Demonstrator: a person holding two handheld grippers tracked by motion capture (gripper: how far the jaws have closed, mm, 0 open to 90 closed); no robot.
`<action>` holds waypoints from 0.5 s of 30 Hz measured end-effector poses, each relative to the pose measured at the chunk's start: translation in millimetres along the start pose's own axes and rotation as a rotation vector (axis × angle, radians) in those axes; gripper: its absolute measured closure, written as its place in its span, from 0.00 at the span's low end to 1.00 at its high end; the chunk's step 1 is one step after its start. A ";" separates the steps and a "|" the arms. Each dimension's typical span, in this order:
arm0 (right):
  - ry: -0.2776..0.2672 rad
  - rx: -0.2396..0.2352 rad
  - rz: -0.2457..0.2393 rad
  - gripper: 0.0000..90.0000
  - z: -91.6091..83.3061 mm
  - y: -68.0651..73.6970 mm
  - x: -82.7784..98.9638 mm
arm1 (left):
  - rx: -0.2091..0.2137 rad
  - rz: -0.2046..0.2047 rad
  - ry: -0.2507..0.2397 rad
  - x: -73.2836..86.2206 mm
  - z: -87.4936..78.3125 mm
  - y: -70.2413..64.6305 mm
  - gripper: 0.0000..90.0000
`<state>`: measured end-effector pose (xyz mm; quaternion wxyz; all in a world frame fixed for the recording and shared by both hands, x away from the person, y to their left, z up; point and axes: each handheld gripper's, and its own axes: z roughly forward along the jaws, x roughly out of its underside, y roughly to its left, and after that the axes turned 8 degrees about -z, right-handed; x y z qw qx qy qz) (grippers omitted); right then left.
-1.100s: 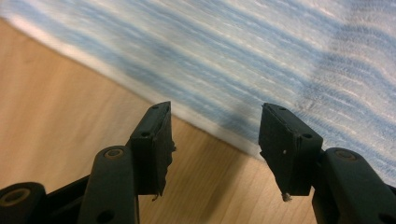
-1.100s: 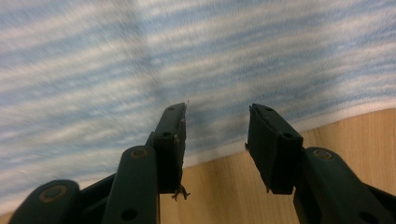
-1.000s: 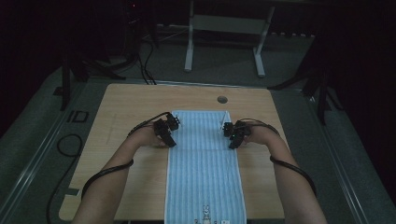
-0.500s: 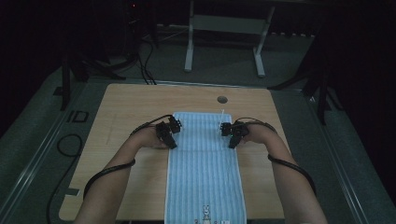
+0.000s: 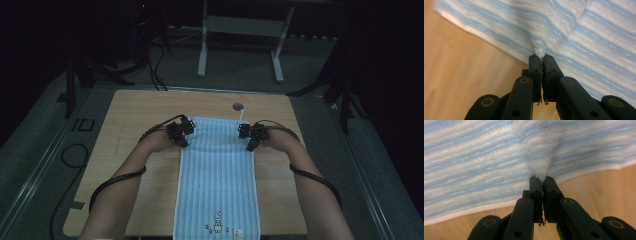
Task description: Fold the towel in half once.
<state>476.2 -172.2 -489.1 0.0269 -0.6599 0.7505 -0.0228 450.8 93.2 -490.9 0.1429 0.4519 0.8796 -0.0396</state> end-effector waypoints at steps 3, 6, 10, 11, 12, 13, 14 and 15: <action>-0.027 0.000 -0.001 0.96 -10.5 0.9 4.1 | 0.008 0.013 -0.032 3.0 -11.8 -0.1 0.96; -0.058 0.009 -0.008 0.96 -22.8 6.3 10.4 | 0.019 0.010 -0.061 6.1 -22.2 -1.0 0.96; -0.105 0.022 -0.035 0.96 -43.7 22.5 18.4 | -0.002 0.047 -0.112 14.5 -54.2 -10.5 0.96; -0.118 0.035 -0.046 0.96 -49.3 28.5 19.9 | 0.003 0.049 -0.120 16.3 -59.5 -14.5 0.96; -0.126 0.049 -0.060 0.96 -54.1 35.0 21.0 | 0.000 0.065 -0.110 18.4 -63.4 -19.7 0.96; -0.127 0.055 -0.078 0.96 -57.7 42.1 22.2 | -0.010 0.082 -0.110 21.6 -66.0 -26.6 0.96; -0.127 0.055 -0.078 0.96 -57.7 42.1 22.2 | -0.010 0.082 -0.110 21.6 -66.0 -26.6 0.96; -0.134 0.076 -0.114 0.96 -61.5 60.0 25.0 | 0.015 0.094 -0.093 29.8 -65.6 -39.9 0.96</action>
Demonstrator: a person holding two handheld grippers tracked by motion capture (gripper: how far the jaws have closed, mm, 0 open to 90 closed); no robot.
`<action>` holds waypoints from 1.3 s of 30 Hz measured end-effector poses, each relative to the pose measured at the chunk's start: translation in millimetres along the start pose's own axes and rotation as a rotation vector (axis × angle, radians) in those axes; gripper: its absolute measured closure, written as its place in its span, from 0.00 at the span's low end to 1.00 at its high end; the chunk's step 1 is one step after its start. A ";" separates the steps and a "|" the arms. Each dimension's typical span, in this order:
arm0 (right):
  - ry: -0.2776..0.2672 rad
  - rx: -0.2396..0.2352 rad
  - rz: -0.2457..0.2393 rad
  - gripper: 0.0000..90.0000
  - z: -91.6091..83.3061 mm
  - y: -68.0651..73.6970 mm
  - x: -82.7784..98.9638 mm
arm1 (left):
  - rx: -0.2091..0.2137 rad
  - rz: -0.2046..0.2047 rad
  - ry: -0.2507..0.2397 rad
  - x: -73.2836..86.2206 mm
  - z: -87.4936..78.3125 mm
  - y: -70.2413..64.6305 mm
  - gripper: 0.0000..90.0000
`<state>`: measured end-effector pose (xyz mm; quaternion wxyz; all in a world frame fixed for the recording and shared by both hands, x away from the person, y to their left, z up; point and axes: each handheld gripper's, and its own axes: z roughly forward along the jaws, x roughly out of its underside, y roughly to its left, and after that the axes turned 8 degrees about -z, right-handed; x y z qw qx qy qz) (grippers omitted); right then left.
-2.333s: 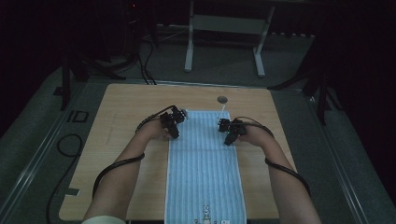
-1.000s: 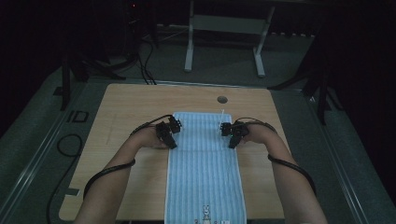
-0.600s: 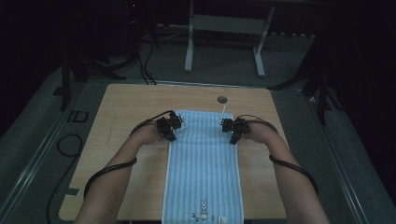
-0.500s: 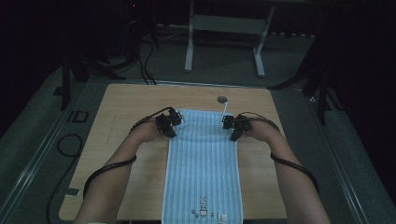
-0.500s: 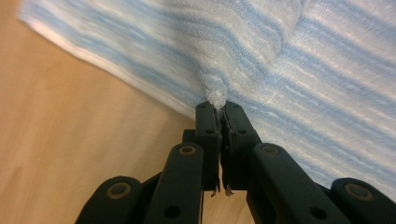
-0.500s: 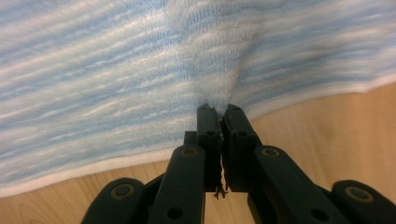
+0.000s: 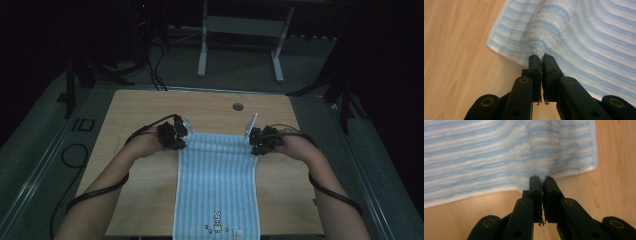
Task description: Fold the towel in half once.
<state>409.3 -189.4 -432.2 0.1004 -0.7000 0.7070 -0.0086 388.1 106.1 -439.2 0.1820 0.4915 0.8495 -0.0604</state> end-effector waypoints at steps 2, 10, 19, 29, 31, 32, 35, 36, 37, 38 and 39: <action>-0.007 0.000 -0.028 0.95 1.1 16.1 1.0 | 0.016 0.014 0.021 9.9 5.0 -15.9 0.96; 0.023 -0.053 -0.086 0.95 26.9 66.3 3.2 | 0.101 0.068 0.073 37.9 27.8 -54.8 0.94; 0.079 -0.177 -0.078 0.92 63.7 82.0 1.1 | 0.154 0.062 0.137 50.4 55.6 -63.5 0.89; 0.055 -0.185 -0.089 0.81 62.3 84.3 0.1 | 0.180 0.039 0.134 52.8 57.0 -64.4 0.85; 0.043 -0.203 -0.074 0.68 56.4 82.6 0.8 | 0.188 0.041 0.133 53.1 53.6 -63.6 0.79; 0.040 -0.194 -0.083 0.67 53.9 81.4 1.4 | 0.188 0.036 0.131 53.0 51.1 -62.3 0.79; 0.028 -0.187 -0.041 0.54 41.3 73.5 3.0 | 0.164 0.010 0.111 51.5 38.2 -52.4 0.61; 0.028 -0.187 -0.041 0.54 41.3 73.5 3.0 | 0.164 0.010 0.111 51.5 38.2 -52.4 0.58; 0.021 -0.185 -0.025 0.40 36.8 69.3 3.3 | 0.170 0.001 0.100 49.9 32.4 -45.7 0.56; 0.021 -0.185 -0.025 0.40 36.8 69.3 3.3 | 0.170 0.001 0.100 49.9 32.4 -45.7 0.54; 0.026 -0.168 -0.034 0.35 34.2 65.6 3.0 | 0.170 -0.012 0.095 47.2 27.9 -37.7 0.51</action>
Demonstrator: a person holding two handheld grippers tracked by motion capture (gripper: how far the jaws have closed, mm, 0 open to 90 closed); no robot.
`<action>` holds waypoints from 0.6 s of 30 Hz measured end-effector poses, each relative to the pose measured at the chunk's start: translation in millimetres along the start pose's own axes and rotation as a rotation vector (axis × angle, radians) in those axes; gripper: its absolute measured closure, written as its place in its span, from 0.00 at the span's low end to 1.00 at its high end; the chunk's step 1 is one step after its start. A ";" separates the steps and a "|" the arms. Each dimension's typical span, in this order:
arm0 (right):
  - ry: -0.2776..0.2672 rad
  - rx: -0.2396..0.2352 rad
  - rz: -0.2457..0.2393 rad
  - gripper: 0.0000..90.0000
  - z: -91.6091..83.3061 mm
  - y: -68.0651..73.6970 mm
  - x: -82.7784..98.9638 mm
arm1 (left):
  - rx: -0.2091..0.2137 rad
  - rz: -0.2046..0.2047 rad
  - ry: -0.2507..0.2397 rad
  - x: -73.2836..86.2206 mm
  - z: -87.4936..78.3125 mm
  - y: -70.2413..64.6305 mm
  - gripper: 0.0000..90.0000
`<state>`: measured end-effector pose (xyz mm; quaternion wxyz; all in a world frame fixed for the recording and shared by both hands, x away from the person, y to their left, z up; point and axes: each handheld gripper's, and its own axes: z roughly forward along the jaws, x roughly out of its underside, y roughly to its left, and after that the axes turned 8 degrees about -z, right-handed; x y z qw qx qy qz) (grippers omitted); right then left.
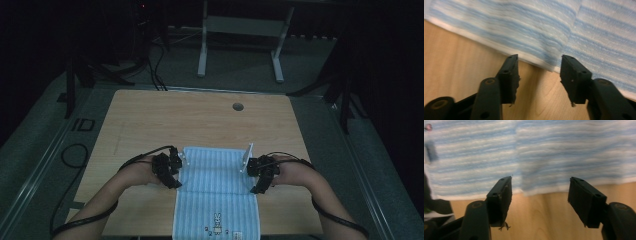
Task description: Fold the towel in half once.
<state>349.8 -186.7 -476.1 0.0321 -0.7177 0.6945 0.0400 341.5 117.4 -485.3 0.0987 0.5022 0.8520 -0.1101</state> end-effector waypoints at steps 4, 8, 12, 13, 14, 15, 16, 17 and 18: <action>-0.009 0.062 -0.008 0.48 -5.8 -17.0 1.8 | -0.027 0.000 -0.006 -6.9 -5.8 15.1 0.51; -0.027 0.055 0.032 0.57 -12.7 -45.0 7.5 | -0.040 -0.020 -0.022 -15.5 -8.6 33.9 0.51; 0.015 0.085 0.059 0.62 -13.2 -69.0 8.2 | -0.041 -0.037 -0.035 -23.2 -8.4 46.3 0.51; 0.015 0.085 0.059 0.62 -13.2 -69.0 8.2 | -0.054 -0.033 -0.037 -26.2 -7.7 50.4 0.51; 0.008 0.093 0.064 0.62 -13.2 -74.8 8.6 | -0.054 -0.046 -0.032 -29.0 -6.2 54.1 0.51; 0.001 0.092 0.076 0.62 -12.9 -80.3 9.1 | -0.060 -0.042 -0.032 -31.6 -4.3 57.4 0.51; -0.014 0.101 0.090 0.63 -11.3 -90.2 10.6 | -0.072 -0.053 -0.033 -36.4 0.0 64.7 0.51; -0.019 0.101 0.099 0.63 -9.7 -94.2 11.1 | -0.081 -0.062 -0.027 -38.9 2.4 68.2 0.51; -0.025 0.106 0.098 0.63 -7.5 -97.9 11.5 | -0.094 -0.065 -0.023 -41.4 5.2 71.4 0.51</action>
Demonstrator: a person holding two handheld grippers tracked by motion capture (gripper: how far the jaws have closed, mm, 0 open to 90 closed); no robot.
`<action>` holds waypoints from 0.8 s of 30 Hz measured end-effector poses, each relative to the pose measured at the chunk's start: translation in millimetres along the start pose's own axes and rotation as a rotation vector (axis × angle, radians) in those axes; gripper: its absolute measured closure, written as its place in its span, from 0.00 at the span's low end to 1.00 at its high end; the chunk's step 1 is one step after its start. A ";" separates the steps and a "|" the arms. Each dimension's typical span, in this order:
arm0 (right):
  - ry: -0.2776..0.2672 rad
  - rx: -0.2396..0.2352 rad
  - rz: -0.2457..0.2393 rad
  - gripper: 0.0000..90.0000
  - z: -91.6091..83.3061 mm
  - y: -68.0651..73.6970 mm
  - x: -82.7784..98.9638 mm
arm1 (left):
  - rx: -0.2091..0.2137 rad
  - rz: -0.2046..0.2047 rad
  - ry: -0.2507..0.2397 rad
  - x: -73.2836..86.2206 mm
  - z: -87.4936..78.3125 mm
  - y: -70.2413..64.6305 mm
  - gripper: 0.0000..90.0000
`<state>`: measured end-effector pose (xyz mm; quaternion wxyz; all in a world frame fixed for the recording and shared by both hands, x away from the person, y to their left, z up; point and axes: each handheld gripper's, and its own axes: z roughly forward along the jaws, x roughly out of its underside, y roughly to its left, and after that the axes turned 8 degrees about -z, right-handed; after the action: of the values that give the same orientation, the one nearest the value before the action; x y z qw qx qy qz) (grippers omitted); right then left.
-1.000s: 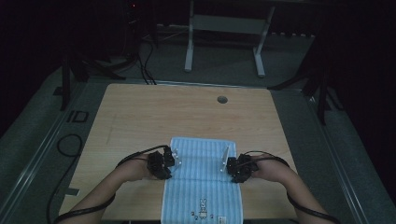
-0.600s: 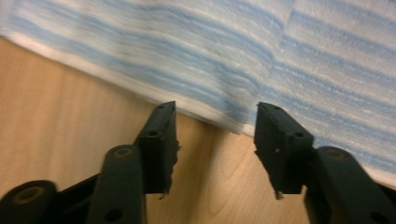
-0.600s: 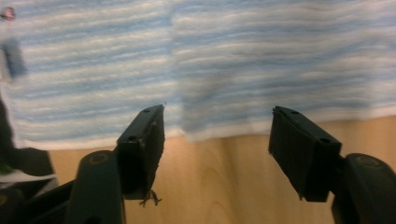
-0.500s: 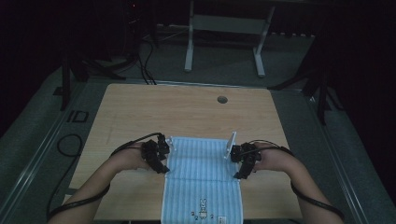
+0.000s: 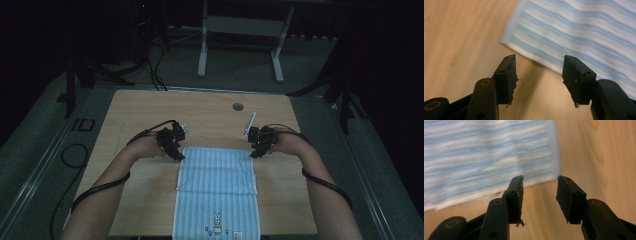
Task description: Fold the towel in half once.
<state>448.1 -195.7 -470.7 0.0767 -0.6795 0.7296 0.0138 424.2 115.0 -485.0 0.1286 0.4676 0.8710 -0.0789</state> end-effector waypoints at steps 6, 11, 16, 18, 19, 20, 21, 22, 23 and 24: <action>0.048 0.014 0.011 0.64 19.5 -13.0 -0.9 | -0.016 -0.023 0.020 -13.2 18.2 12.5 0.51; 0.054 0.014 0.027 0.64 30.7 -19.2 0.0 | -0.020 -0.030 0.046 -18.6 30.0 16.7 0.51; 0.082 0.012 0.017 0.64 41.5 -20.0 -2.8 | -0.021 -0.044 0.065 -19.9 37.7 20.0 0.51; 0.093 0.006 0.014 0.64 46.2 -19.7 -4.0 | -0.022 -0.040 0.079 -19.8 42.1 20.0 0.51; 0.099 -0.005 0.020 0.64 47.6 -19.7 -4.5 | -0.012 -0.045 0.072 -20.0 42.8 20.7 0.51; 0.090 -0.005 0.024 0.64 47.5 -20.5 -5.0 | -0.011 -0.049 0.065 -20.3 43.1 21.2 0.51; 0.090 -0.005 0.024 0.64 47.5 -20.5 -5.0 | -0.011 -0.049 0.065 -20.3 43.1 21.2 0.51; 0.093 -0.019 0.029 0.65 48.0 -21.4 -5.9 | -0.010 -0.049 0.062 -20.7 43.4 21.5 0.51; 0.093 -0.019 0.029 0.65 48.0 -21.4 -5.9 | -0.007 -0.052 0.063 -21.1 43.6 21.6 0.51; 0.104 -0.039 0.044 0.69 48.3 -22.6 -7.2 | -0.004 -0.049 0.064 -21.5 43.7 21.5 0.52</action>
<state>475.5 -184.3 -515.6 0.0252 -0.6643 0.7470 -0.0059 460.1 98.5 -520.7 0.0995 0.4482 0.8860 -0.0654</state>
